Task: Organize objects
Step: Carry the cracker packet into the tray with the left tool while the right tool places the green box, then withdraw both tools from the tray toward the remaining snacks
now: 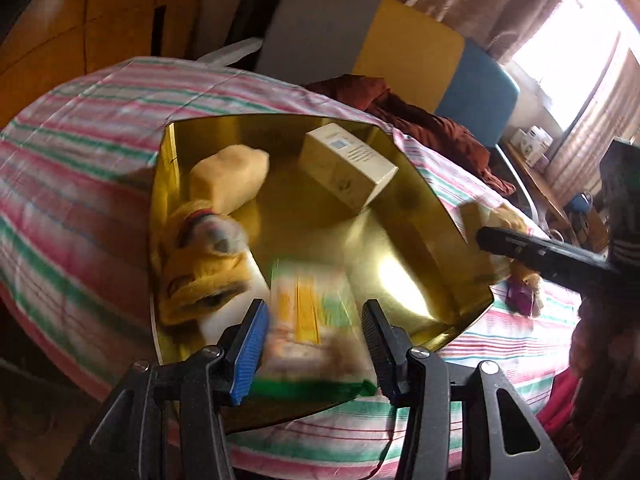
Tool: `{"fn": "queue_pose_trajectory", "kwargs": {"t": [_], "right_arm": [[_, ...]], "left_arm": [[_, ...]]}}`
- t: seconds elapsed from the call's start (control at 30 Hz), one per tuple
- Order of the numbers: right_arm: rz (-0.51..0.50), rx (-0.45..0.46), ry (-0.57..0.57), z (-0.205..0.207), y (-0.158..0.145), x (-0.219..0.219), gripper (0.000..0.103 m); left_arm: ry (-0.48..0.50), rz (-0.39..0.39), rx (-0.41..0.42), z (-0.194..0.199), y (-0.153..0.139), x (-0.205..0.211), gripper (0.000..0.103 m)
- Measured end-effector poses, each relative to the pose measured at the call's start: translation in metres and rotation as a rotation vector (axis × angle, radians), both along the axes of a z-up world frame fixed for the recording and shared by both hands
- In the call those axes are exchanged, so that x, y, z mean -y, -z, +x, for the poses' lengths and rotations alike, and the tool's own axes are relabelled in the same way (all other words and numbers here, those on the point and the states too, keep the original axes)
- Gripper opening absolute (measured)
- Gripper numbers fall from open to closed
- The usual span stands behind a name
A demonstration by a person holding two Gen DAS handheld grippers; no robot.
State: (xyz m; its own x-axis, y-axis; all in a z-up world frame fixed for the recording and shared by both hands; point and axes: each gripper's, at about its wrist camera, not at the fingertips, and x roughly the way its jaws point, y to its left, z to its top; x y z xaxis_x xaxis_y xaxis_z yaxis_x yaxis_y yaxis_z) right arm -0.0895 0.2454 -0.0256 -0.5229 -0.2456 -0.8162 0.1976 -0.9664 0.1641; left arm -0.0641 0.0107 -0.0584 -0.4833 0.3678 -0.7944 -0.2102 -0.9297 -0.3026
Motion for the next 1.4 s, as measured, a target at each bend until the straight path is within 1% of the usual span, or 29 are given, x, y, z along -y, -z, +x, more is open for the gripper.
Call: {"fn": "queue_pose_trajectory", "kwargs": {"t": [0.03,0.07,0.13,0.23,0.3,0.4,0.53,0.6,0.67,0.8,0.93,1.17,1.4], "right_arm": [[-0.004,0.009,0.004,0.000,0.003,0.001,0.041],[-0.011,0.016,0.009,-0.001,0.007,0.003,0.050],[-0.020,0.026,0.014,0.002,0.012,0.003,0.057],[-0.019,0.037,0.024,0.009,0.016,0.003,0.058],[-0.021,0.038,0.035,0.014,0.018,0.002,0.061],[-0.015,0.020,0.042,0.024,0.016,0.005,0.062],[0.019,-0.036,0.045,0.037,0.012,0.016,0.075],[0.033,-0.051,0.041,0.042,0.012,0.022,0.077],[0.043,-0.067,0.045,0.046,0.010,0.025,0.081],[0.067,-0.106,0.054,0.053,0.005,0.029,0.085],[0.076,-0.142,0.069,0.060,-0.001,0.029,0.091],[0.093,-0.175,0.095,0.068,-0.008,0.023,0.093],[0.081,-0.175,0.133,0.071,-0.006,0.008,0.094]], "left_arm": [[-0.003,-0.001,-0.004,0.001,-0.001,0.001,0.049],[-0.010,-0.008,-0.014,0.002,-0.002,0.004,0.049],[-0.017,-0.015,-0.022,0.003,-0.003,0.005,0.049],[-0.020,-0.021,-0.035,0.005,-0.005,0.005,0.049],[-0.025,-0.035,-0.056,0.007,-0.009,0.003,0.049],[-0.029,-0.051,-0.094,0.010,-0.017,0.000,0.049],[-0.041,-0.083,-0.137,0.014,-0.026,-0.003,0.049],[-0.046,-0.110,-0.166,0.017,-0.031,-0.005,0.049],[-0.054,-0.131,-0.197,0.021,-0.036,-0.006,0.049],[-0.058,-0.161,-0.232,0.026,-0.042,-0.009,0.049],[-0.040,-0.179,-0.248,0.031,-0.045,-0.014,0.049],[0.013,-0.196,-0.249,0.038,-0.043,-0.028,0.049],[0.042,-0.215,-0.240,0.042,-0.038,-0.039,0.049]]}}
